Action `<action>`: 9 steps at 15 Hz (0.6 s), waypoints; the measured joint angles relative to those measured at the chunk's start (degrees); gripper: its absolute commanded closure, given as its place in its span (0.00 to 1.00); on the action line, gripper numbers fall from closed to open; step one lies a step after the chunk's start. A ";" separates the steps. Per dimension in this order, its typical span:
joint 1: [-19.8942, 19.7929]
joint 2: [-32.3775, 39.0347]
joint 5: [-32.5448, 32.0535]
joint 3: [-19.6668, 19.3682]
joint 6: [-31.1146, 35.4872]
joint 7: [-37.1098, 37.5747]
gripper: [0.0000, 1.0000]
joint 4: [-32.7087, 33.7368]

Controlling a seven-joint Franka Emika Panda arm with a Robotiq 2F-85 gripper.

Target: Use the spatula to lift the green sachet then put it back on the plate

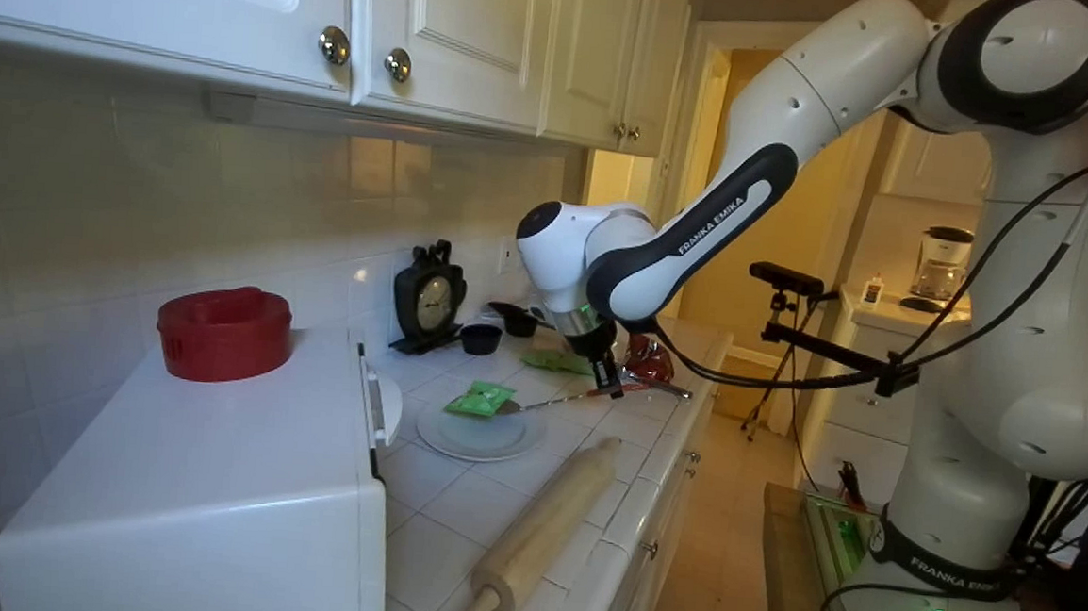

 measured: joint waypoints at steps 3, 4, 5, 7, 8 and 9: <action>0.87 2.07 -3.44 0.48 0.04 4.47 0.95 0.05; 1.27 2.70 -4.51 0.60 0.04 6.13 0.95 0.07; 1.70 3.23 -5.64 0.70 0.04 7.74 0.95 0.08; 2.48 4.06 -7.69 1.04 0.04 10.84 0.95 0.11; 2.90 4.38 -8.63 1.16 0.04 12.26 0.95 0.11; 3.26 4.62 -9.64 1.26 0.04 13.64 0.95 0.11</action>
